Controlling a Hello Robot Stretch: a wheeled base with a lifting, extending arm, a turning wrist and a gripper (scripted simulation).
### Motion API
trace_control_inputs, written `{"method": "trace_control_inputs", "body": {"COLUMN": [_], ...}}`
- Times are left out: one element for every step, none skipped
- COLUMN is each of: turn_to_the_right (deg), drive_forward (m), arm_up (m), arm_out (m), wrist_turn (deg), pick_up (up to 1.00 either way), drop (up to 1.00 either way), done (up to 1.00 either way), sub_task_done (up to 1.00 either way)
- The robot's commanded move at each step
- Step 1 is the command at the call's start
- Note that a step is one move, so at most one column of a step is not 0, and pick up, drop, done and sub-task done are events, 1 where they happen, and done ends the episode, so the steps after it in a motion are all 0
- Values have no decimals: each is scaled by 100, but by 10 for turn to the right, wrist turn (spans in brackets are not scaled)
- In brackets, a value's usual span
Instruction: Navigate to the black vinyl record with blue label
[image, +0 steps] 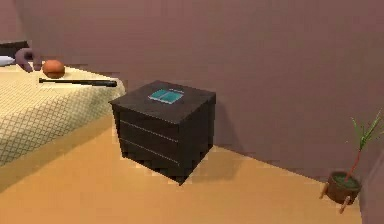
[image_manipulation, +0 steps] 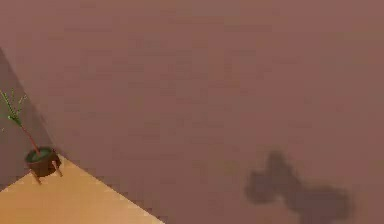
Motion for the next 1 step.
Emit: {"method": "trace_control_inputs", "body": {"turn_to_the_right": [-450], "drive_forward": [0], "arm_up": [0], "arm_out": [0], "wrist_turn": [0], "pick_up": [0], "drop": [0], "done": [0], "sub_task_done": [0]}}
